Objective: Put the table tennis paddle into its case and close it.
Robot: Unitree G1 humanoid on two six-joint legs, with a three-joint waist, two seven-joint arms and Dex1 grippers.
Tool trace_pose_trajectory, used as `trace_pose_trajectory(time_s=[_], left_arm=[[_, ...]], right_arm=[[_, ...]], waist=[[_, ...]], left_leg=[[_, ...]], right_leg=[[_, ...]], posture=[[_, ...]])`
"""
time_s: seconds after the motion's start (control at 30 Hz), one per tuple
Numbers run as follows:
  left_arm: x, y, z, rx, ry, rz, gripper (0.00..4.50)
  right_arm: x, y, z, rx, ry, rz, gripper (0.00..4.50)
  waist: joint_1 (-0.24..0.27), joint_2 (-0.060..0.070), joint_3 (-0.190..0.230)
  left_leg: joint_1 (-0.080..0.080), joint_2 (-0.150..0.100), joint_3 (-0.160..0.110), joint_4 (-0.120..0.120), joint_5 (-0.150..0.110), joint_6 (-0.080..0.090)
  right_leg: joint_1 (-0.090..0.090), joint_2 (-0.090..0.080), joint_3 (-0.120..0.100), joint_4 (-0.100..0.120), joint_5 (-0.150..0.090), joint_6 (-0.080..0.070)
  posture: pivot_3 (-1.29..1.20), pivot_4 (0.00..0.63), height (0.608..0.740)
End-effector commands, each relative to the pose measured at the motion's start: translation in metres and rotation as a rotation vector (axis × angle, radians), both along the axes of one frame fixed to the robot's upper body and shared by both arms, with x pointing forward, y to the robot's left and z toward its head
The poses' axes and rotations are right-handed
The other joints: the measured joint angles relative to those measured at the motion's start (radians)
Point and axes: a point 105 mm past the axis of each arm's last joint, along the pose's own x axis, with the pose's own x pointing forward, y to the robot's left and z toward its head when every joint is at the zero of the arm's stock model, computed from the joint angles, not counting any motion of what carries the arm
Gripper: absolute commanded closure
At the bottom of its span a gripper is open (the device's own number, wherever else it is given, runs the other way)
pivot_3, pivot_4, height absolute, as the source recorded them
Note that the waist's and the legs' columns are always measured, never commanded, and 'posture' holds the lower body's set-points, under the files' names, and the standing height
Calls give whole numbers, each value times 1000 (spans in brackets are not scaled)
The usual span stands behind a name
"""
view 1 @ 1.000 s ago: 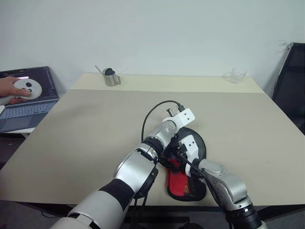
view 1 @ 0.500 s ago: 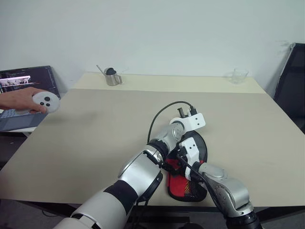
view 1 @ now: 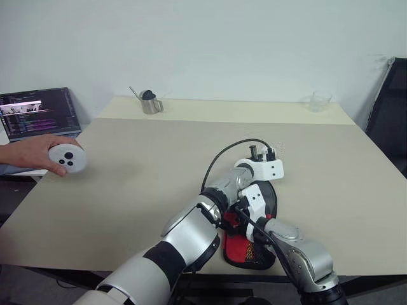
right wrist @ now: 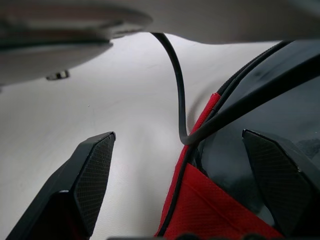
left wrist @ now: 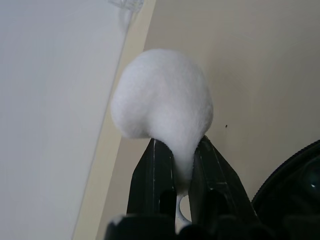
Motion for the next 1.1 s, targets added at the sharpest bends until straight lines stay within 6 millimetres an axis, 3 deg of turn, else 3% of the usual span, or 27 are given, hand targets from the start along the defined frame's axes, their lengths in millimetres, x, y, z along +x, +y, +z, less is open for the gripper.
trace_pose_trajectory(time_s=[0.03,0.17,0.3,0.57,0.8,0.97,1.1], left_arm=[[-45,-70,5,-75,11,-187,4437],[-39,-62,-2,-135,135,-134,4437],[-33,-53,-5,-165,181,-99,3162],[-28,-42,-12,-99,197,-102,193],[-16,-23,-3,-165,277,-95,193],[-3,-5,13,-224,297,-74,193],[11,16,36,-244,260,-53,193]], right_arm=[[-11,5,-29,-20,141,33,0],[-9,5,-28,-20,139,33,0],[-5,6,-27,-19,130,45,0],[4,7,-25,-29,100,75,0],[25,-23,-9,-53,12,71,0],[3,-34,4,-98,-33,245,0],[-26,-62,17,-203,-50,401,0]], waist=[[0,0,0],[0,0,0],[-3,0,0],[-5,0,0],[-3,0,0],[4,0,0],[5,-1,0]], left_leg=[[0,0,0,0,0,0],[0,0,0,0,0,0],[0,0,0,0,0,0],[1,0,0,0,0,0],[1,0,0,1,0,0],[-1,-1,0,0,0,0],[-2,-2,1,0,-1,0]], right_leg=[[0,0,0,0,0,0],[0,0,0,0,0,0],[0,0,0,0,0,0],[0,1,0,2,0,0],[0,0,0,2,0,0],[0,0,0,0,0,0],[-1,0,0,-3,0,1]], posture=[[0,150,740],[0,150,740],[0,150,740],[0,150,740],[0,150,740],[0,150,740],[0,150,740]])
